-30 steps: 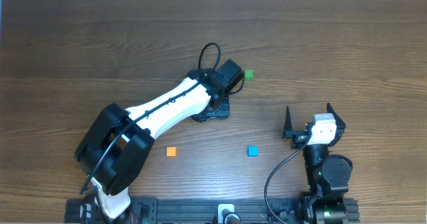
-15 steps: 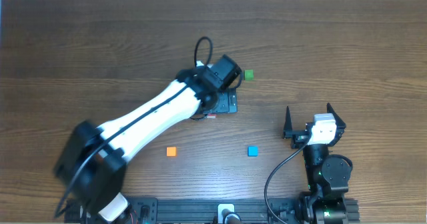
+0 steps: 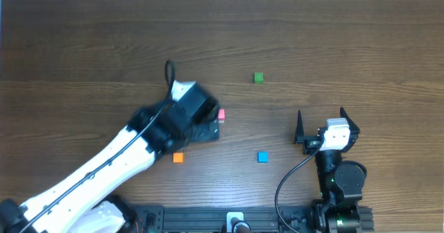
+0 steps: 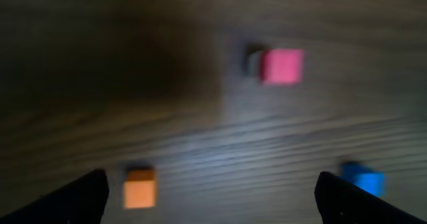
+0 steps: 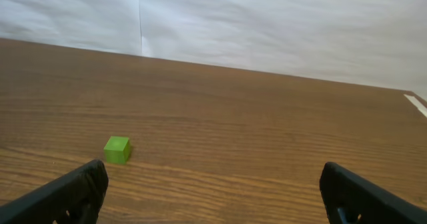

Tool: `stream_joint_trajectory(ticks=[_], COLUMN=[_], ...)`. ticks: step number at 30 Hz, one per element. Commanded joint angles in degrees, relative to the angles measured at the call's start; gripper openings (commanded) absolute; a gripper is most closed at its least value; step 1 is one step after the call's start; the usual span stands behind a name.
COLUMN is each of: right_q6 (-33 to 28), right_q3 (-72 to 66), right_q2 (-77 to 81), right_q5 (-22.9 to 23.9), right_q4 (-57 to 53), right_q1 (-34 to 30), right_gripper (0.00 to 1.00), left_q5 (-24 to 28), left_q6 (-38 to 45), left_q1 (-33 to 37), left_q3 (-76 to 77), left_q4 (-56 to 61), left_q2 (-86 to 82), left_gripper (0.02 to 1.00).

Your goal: Stack Cubes

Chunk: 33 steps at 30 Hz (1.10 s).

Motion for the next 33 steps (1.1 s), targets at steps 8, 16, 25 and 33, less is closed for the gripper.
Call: stream_joint_trajectory(ticks=[8,16,25,33], right_q6=[-0.1,-0.1,-0.1,-0.1], right_q3=[-0.3,-0.3,-0.3,-0.3], right_q2=[-0.5,-0.5,-0.5,-0.5], right_q5=[0.5,0.5,0.5,0.5], right_q4=[0.0,0.0,0.0,0.0], right_q1=[0.0,0.0,0.0,0.0], right_gripper=[0.991,0.993,0.991,0.991], left_q5=[-0.6,-0.1,4.8,6.3], left_q6=[0.1,-1.1,-1.1,-1.1], left_q1=[-0.1,-0.1,-0.1,-0.1], left_q3=[-20.2,-21.5,-21.5,-21.5], left_q4=[11.2,14.7,15.2,13.3], left_q2=[-4.9,0.9,5.0,5.0], left_gripper=[0.982,0.936,0.89,0.724])
